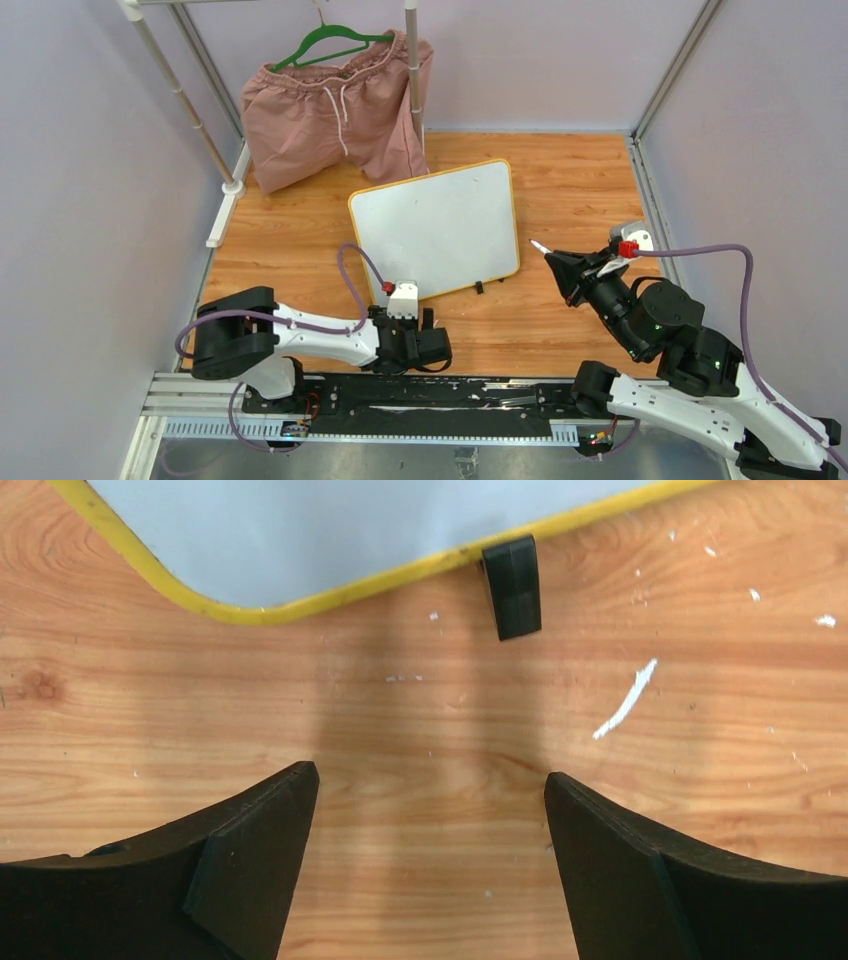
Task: Write a sentence on the whiteboard
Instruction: Move the whiteboard to the center of the board.
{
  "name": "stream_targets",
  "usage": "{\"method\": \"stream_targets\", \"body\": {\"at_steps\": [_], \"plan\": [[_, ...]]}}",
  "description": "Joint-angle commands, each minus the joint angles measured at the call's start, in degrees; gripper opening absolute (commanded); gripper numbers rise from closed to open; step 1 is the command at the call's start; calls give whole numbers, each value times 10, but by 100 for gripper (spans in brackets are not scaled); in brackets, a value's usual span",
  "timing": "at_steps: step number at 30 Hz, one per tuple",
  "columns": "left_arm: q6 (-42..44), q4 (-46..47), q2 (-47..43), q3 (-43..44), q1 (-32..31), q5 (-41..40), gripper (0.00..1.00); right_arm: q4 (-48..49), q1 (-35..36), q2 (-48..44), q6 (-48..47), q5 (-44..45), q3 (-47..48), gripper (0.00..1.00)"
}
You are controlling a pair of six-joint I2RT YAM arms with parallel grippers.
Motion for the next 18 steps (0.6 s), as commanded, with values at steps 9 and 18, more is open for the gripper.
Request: {"method": "stream_targets", "body": {"at_steps": [9,18], "plan": [[80,-85,-189,-45,-43,22,97,13,3,11,0,-16,0,0],[234,-142,-423,-33,-44,-32,100,25,3,33,-1,-37,-4,0]]}}
